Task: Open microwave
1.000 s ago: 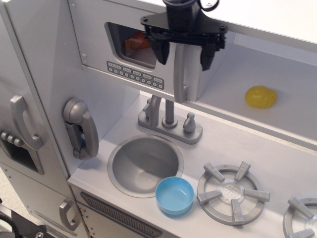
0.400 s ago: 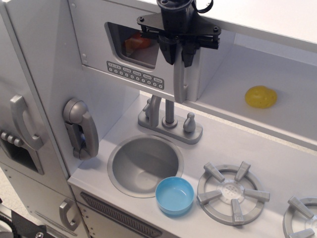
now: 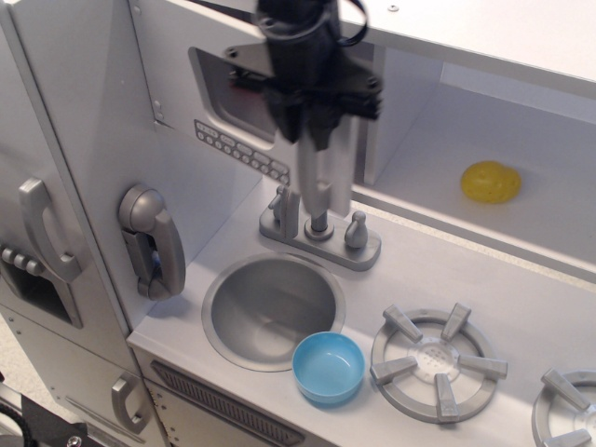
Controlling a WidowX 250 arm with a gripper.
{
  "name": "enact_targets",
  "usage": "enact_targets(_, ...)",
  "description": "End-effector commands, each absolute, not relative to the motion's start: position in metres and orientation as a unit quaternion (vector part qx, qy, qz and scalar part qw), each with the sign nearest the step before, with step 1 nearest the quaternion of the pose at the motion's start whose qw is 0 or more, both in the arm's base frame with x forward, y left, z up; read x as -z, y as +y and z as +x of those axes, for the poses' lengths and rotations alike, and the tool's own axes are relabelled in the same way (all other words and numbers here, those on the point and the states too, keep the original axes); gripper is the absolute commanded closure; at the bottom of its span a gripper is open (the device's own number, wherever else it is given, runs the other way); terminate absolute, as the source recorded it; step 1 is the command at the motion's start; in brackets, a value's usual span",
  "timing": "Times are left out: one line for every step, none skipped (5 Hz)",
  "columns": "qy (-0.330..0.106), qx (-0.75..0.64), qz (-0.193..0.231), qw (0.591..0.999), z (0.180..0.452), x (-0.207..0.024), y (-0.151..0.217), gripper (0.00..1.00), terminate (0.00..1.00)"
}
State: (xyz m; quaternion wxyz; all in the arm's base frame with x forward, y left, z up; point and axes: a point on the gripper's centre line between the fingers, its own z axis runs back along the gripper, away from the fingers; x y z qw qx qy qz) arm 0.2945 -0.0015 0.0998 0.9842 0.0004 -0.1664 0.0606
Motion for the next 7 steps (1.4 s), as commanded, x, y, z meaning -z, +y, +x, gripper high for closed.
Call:
enact_targets(-0.101,-0.052,0.028,0.993,0.252,-0.127,0.011,0.0,0.0)
enact_targets(-0.049,-0.035,0.006,0.998,0.255,-0.121,-0.026,0.0,0.0)
enact_targets(-0.024,-0.014,-0.035,0.999,0.272,-0.116,-0.068,0.0,0.0)
enact_targets(-0.021,-0.001,-0.068,0.997,0.291,-0.117,-0.099,0.0,0.0)
enact_targets(-0.029,-0.004,-0.094,0.995,0.317,-0.126,-0.108,0.0,0.0)
enact_targets(-0.05,-0.042,-0.114,0.991,0.346,-0.141,-0.088,0.0,0.0)
enact_targets(-0.045,-0.073,-0.113,0.99,0.357,-0.144,-0.06,0.0,0.0)
